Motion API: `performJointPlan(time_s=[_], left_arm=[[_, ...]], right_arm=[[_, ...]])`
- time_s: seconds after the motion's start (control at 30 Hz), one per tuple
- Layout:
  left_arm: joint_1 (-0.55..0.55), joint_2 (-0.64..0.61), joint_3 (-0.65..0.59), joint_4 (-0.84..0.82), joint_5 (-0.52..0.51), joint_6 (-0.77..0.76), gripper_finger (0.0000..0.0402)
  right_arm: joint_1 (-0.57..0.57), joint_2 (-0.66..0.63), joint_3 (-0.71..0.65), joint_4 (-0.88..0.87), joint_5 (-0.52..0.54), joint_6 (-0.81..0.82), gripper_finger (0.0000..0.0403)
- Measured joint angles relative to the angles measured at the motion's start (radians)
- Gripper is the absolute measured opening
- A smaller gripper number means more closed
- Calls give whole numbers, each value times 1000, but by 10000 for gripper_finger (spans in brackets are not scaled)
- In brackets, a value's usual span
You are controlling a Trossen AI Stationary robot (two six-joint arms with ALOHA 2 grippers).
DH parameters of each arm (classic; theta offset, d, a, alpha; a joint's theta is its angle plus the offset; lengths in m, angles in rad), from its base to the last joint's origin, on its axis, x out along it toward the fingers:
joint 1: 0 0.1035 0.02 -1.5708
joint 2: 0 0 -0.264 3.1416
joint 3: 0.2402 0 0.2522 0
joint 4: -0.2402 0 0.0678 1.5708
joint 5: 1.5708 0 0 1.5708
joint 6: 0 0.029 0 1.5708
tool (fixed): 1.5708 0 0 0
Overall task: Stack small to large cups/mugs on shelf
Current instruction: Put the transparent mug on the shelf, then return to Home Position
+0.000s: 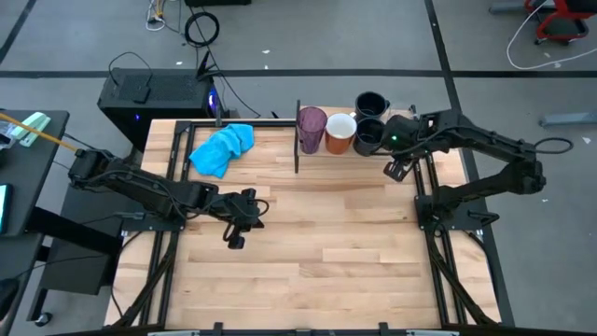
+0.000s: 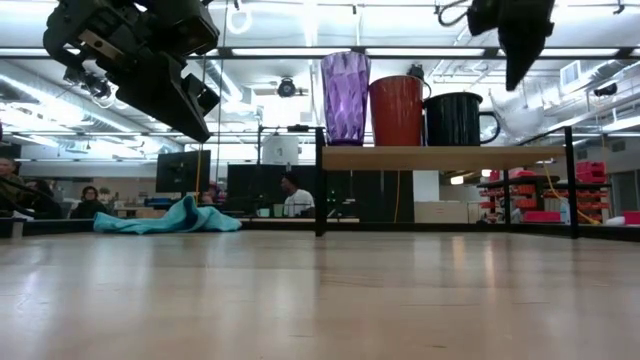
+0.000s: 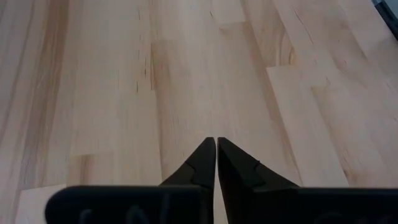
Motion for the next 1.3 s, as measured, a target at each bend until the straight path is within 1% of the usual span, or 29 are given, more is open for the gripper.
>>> performJointPlan(time_s=[0.2,0.33,0.53,0.77,0.97,1.13,1.3], left_arm=[[0,0,0,0,0,0,16],[0,0,0,0,0,0,20],[0,0,0,-2,0,-1,27],[0,0,0,-2,0,-1,18],[0,0,0,-3,0,-2,19],[0,0,0,-4,0,-2,25],[0,0,0,-4,0,-2,17]], right_arm=[[-59,-8,-52,23,40,-43,9],[-101,-30,-74,79,42,-82,9],[-140,-54,-76,82,37,-112,17],[-172,-60,-76,113,40,-173,45],[-188,-44,-76,97,72,-176,76],[-189,-37,-76,83,74,-195,94],[-189,-37,-76,81,74,-206,113]])
